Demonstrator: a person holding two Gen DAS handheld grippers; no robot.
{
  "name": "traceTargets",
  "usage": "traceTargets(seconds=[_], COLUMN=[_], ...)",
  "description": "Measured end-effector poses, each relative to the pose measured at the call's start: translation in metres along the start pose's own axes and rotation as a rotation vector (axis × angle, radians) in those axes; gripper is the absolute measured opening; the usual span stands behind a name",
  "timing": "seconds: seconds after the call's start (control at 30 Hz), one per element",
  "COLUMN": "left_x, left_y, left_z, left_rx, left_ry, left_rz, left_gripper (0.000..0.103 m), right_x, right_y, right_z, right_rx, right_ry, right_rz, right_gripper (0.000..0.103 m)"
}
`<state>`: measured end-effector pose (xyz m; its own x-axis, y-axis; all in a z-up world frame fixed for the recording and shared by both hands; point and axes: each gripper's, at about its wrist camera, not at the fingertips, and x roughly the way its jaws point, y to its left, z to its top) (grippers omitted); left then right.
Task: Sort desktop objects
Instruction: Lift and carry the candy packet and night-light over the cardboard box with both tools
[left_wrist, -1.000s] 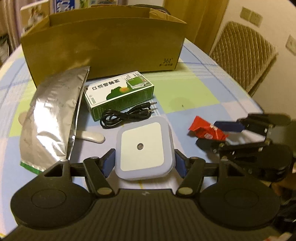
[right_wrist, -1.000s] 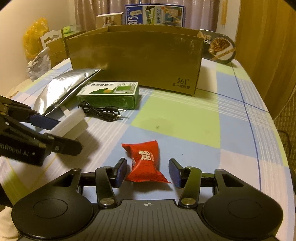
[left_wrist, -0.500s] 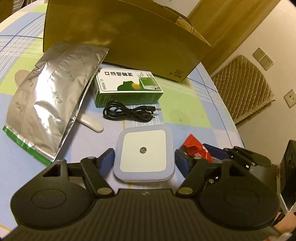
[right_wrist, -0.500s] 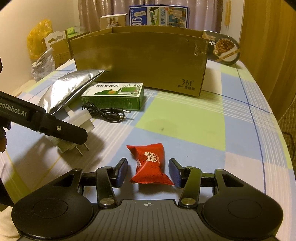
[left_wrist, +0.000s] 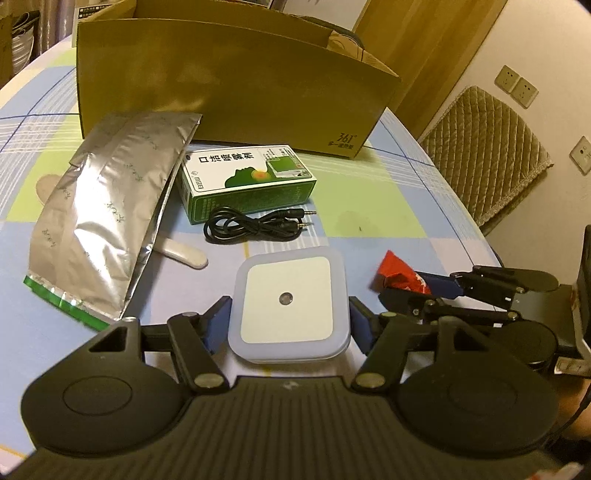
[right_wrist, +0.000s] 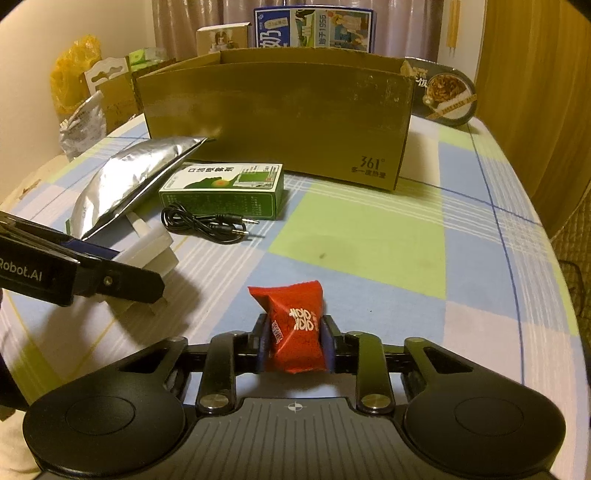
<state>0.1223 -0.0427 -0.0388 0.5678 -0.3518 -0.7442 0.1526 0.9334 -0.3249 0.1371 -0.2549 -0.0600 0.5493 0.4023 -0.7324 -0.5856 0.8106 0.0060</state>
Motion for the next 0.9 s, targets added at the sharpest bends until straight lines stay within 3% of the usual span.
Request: traceTargets(seconds=[0.5,0.9], left_x=[-0.036,-0.061], left_y=[-0.017,-0.020], left_z=[0.001,-0.003], left_rx=[0.108,0.122], left_ry=[-0.071,-0.100], left_rz=[0.087,0.138], left_gripper=[0.061,0.061], right_x=[-0.041,-0.066], right_y=[0.016,0.031], right_z=[0.011,0.013], right_rx=[-0.010,-0.018], right_ry=[-0.075,-0.110], right_rz=[-0.053,-0.058], right_gripper=[0.024,0.024])
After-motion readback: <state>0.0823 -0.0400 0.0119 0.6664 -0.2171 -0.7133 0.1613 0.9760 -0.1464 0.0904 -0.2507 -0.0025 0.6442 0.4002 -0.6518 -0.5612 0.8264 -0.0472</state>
